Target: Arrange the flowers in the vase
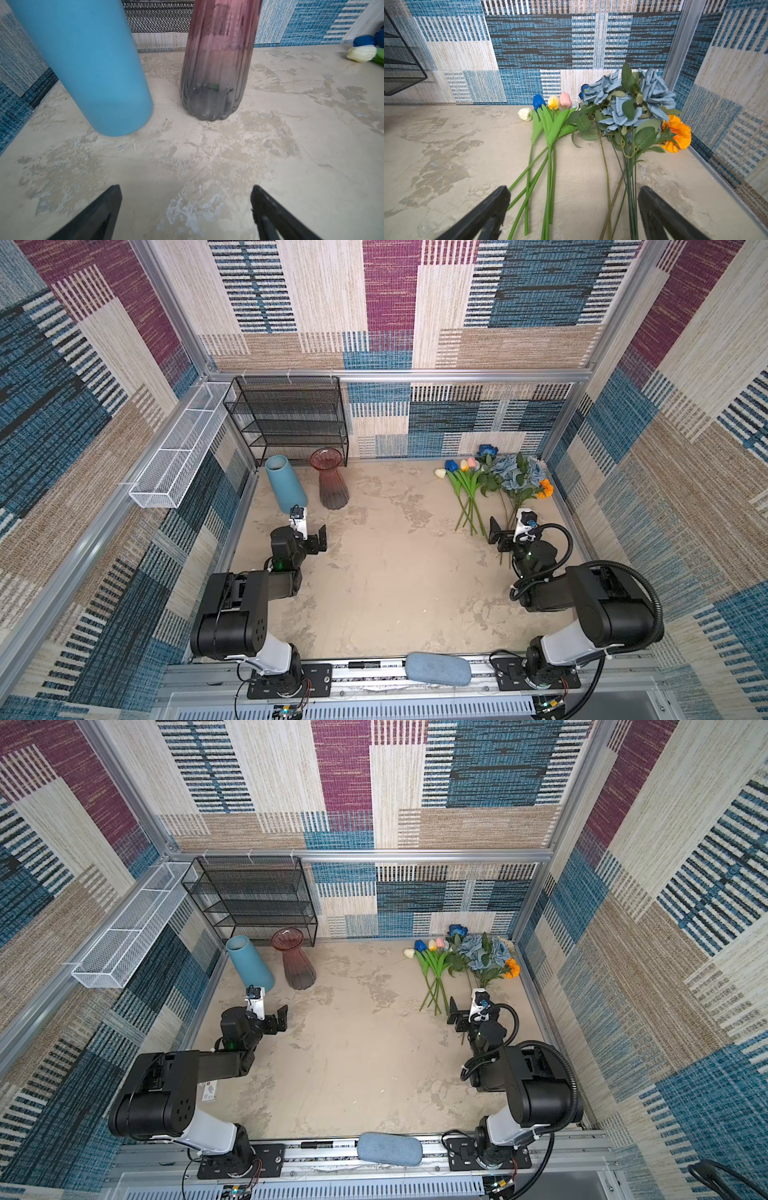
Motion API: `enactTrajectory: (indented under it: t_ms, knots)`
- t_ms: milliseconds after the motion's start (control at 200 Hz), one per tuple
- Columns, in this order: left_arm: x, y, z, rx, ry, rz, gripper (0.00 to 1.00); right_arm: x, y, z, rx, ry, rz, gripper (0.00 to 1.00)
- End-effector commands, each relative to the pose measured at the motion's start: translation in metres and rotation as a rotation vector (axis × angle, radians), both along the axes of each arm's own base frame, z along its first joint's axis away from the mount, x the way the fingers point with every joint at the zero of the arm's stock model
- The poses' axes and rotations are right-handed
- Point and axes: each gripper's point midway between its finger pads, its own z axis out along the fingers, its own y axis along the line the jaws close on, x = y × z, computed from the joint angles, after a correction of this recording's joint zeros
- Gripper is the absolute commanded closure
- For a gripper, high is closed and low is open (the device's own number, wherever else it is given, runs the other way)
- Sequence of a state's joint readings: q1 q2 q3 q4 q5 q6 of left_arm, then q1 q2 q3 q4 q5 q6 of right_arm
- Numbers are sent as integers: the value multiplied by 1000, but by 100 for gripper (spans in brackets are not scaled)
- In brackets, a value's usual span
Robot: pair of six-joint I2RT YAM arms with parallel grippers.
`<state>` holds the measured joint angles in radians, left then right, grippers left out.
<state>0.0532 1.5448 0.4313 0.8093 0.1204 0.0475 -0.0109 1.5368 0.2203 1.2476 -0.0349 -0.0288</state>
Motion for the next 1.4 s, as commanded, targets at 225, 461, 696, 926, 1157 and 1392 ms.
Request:
enactTrajectory:
  t_ms: [225,461,696,926,1157,1392]
  knots:
    - [1,-2,2,-19,-2,-10,1,0,2,6,-4,-21,13,0]
    - [-28,-19,75,82,-149,32,2,10,-11,53,87,4,-79,0]
    - [-7,-38,135,21,-256,-15,1,-18,58,157,219,-257,314,0]
    - [68,-56,125,-34,-321,-85,1,-22,96,156,201,-278,470,0]
    - [119,-57,116,-10,-364,-65,1,-48,110,157,145,-315,535,0]
    - [154,-60,119,10,-444,-52,1,-60,111,163,124,-359,546,0]
